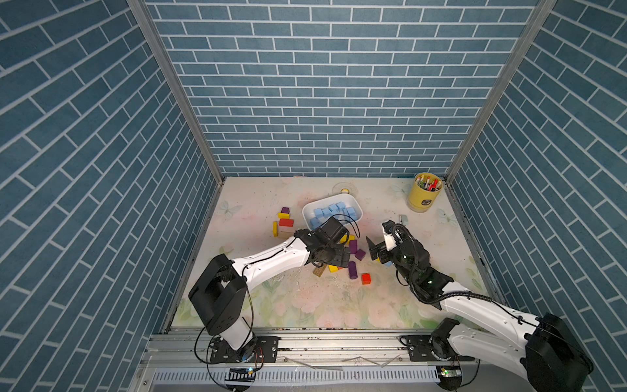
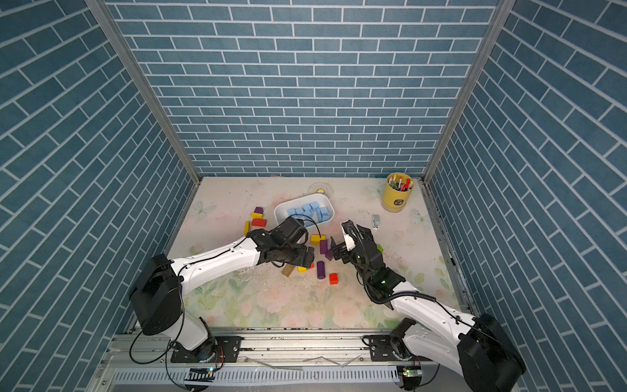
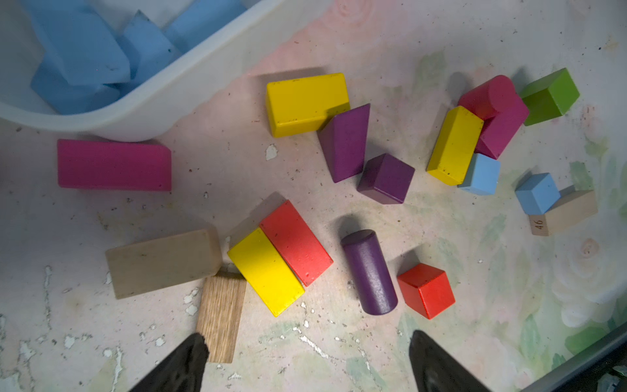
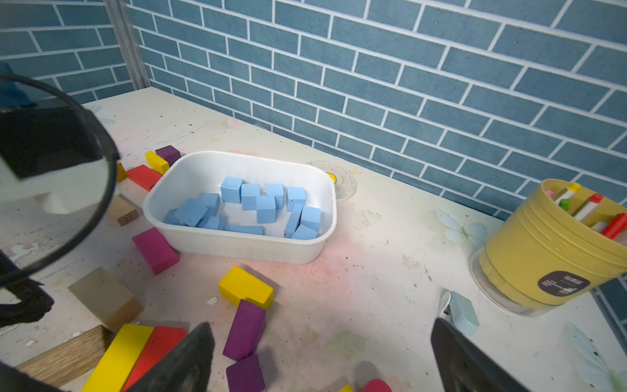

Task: Pick out the blue building blocks
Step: Pick up the building block from the center of the board.

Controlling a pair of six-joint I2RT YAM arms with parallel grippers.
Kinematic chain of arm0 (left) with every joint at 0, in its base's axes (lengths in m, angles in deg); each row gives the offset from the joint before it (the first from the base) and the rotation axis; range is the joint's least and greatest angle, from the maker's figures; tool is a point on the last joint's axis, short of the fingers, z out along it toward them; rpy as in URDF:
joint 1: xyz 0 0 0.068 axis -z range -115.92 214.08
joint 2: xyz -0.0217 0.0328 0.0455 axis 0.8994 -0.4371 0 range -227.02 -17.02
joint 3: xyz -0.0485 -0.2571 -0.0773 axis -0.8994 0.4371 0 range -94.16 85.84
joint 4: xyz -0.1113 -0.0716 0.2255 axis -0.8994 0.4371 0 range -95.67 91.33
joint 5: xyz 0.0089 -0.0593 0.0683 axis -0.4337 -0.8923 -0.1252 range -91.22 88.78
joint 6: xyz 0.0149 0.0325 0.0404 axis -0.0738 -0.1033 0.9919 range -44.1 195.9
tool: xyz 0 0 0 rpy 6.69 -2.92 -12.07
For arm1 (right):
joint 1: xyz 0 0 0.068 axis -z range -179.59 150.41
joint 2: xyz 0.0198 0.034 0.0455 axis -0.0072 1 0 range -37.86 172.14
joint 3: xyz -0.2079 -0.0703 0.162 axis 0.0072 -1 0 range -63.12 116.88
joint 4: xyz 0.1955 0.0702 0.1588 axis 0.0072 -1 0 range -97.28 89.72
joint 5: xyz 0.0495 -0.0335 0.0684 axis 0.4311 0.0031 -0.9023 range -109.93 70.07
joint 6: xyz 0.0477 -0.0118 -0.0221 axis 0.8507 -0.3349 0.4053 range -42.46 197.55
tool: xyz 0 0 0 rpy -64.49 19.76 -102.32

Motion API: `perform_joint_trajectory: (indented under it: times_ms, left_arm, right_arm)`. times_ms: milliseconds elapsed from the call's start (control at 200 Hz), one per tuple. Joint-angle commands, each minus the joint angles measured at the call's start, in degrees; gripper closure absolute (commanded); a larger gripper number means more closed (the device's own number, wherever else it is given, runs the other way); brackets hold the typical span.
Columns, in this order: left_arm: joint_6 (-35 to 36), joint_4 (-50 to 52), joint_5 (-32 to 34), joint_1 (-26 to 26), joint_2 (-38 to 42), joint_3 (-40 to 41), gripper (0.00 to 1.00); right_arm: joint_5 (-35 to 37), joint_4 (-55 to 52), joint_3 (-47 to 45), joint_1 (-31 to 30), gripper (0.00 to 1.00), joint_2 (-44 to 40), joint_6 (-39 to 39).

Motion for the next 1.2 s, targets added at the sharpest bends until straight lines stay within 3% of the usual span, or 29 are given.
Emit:
perform_joint_trajectory:
  times_ms: [0, 210, 320, 435, 515, 885, 1195]
  left_arm:
    - [1.3, -0.3, 1.2, 0.9, -1.8, -2.9, 0.06]
    - [4.8, -2.8, -2.1, 3.3, -5.5, -9.2, 0.07]
    - [7.7, -3.0, -3.1, 5.0, -8.8, -13.5, 0.08]
    - [9.4, -2.5, -4.0, 6.6, -13.1, -18.2, 0.09]
    - [10.5, -1.2, -3.4, 7.7, -16.2, -21.7, 0.10]
    - [11.9, 3.1, -1.5, 12.0, -28.0, -33.6, 0.18]
    - [12.2, 7.4, -0.1, 13.7, -36.9, -43.7, 0.28]
  right_arm:
    - [5.4, 2.7, -0.5, -0.2, 0.01, -0.9, -2.6]
    - [16.7, 2.2, -0.1, 0.6, 0.02, -0.6, 2.0]
    - [21.4, -3.5, 1.1, 4.3, 0.02, -1.2, 8.7]
    - [19.3, -17.5, 4.0, 14.5, 0.01, -1.0, 23.1]
    - [17.5, -21.8, 4.3, 19.1, 0.01, -0.7, 28.2]
    - [14.8, -27.9, 4.2, 26.7, 0.01, -1.8, 36.4]
    - [14.4, -29.2, 4.3, 28.3, 0.01, -1.8, 38.6]
